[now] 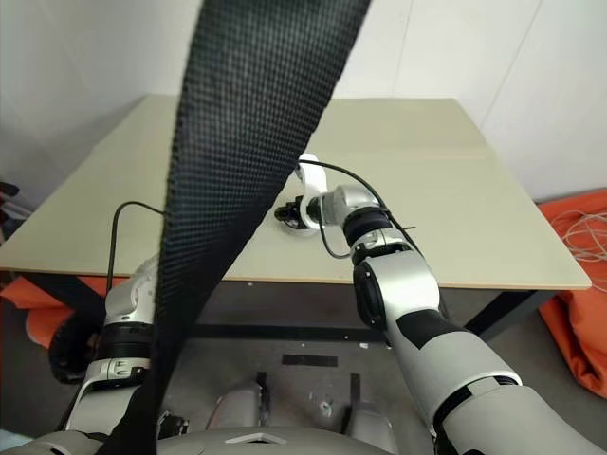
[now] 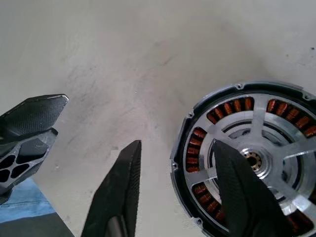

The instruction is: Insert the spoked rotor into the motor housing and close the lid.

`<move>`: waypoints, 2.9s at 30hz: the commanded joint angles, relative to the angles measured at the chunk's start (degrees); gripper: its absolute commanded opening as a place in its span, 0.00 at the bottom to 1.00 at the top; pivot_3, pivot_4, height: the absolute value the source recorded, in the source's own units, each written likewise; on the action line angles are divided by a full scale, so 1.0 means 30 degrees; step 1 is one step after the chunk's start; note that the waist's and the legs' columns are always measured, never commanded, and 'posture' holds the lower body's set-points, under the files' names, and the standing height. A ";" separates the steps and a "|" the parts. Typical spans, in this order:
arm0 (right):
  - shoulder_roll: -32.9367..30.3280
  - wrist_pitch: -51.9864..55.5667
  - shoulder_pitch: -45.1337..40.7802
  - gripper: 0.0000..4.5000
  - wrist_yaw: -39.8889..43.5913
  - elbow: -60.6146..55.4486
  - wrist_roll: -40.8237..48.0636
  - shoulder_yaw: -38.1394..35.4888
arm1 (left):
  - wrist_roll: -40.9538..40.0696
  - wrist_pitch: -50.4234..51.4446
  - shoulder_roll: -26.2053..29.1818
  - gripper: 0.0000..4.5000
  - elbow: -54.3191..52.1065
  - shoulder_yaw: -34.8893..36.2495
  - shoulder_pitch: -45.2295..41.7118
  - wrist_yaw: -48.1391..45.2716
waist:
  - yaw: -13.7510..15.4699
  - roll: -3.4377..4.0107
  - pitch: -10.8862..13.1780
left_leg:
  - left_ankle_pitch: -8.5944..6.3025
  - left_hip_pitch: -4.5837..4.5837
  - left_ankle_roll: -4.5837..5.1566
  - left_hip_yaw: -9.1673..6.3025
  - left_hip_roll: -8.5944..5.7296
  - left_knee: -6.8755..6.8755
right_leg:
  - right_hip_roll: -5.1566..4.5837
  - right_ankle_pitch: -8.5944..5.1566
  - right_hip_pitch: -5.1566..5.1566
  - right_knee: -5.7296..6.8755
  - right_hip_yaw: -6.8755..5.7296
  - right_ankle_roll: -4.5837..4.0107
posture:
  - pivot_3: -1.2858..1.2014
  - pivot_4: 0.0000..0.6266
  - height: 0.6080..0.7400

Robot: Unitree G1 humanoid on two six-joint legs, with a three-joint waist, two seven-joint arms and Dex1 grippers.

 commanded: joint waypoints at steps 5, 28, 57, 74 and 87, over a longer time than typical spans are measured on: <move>-0.0567 0.1986 -0.0874 0.57 0.1284 -0.1374 0.0126 0.0493 | -0.0192 -0.0073 0.0127 0.66 -0.0603 0.0052 -0.0409 0.0007 | -0.0079 -0.0012 -0.0008 | 0.0200 -0.0158 -0.0299 -0.0003 0.0090 -0.0022 | 0.0081 0.0090 -0.0086 0.0042 -0.0029 -0.0117 | 0.52 0.00 1.00; -0.9599 -0.5147 0.8660 0.57 1.0161 -2.1942 -0.1379 1.0034 | -0.0007 -0.0316 0.0297 0.66 0.0577 -0.0057 -0.1201 -0.0356 | 0.0369 -0.0028 -0.0005 | 0.0394 -0.0389 -0.0313 0.0022 0.0297 0.0288 | 0.0295 0.0159 -0.0158 0.0021 -0.0068 -0.0072 | 0.52 0.00 1.00; -0.5877 -1.1563 0.5518 0.57 0.9859 -0.7648 -0.5087 0.9912 | -0.0088 -0.0370 0.0416 0.66 0.0131 0.0192 -0.0921 -0.0106 | -0.0137 -0.0029 -0.0006 | 0.0329 -0.0497 -0.0034 0.0019 0.0306 0.0532 | 0.0316 0.0239 -0.0179 0.0091 -0.0085 -0.0164 | 0.52 0.00 1.00; -0.5948 -1.1821 0.5255 0.01 1.0325 -0.8118 -0.5441 0.9198 | -0.0046 -0.0525 0.0293 0.66 0.0344 0.0156 -0.1014 -0.0026 | -0.0098 -0.0029 -0.0006 | 0.0324 -0.0499 -0.0014 0.0020 0.0308 0.0550 | 0.0301 0.0240 -0.0152 0.0079 -0.0090 -0.0166 | 0.52 0.00 1.00; -0.6434 -1.0943 0.5049 0.01 1.1600 -1.0378 -0.5198 0.8933 | -0.0022 -0.0735 0.0005 0.66 0.0468 0.0131 -0.0942 0.0058 | -0.0125 -0.0029 -0.0006 | 0.0327 -0.0505 -0.0008 0.0020 0.0309 0.0550 | 0.0316 0.0239 -0.0169 0.0085 -0.0094 -0.0166 | 0.52 0.00 1.00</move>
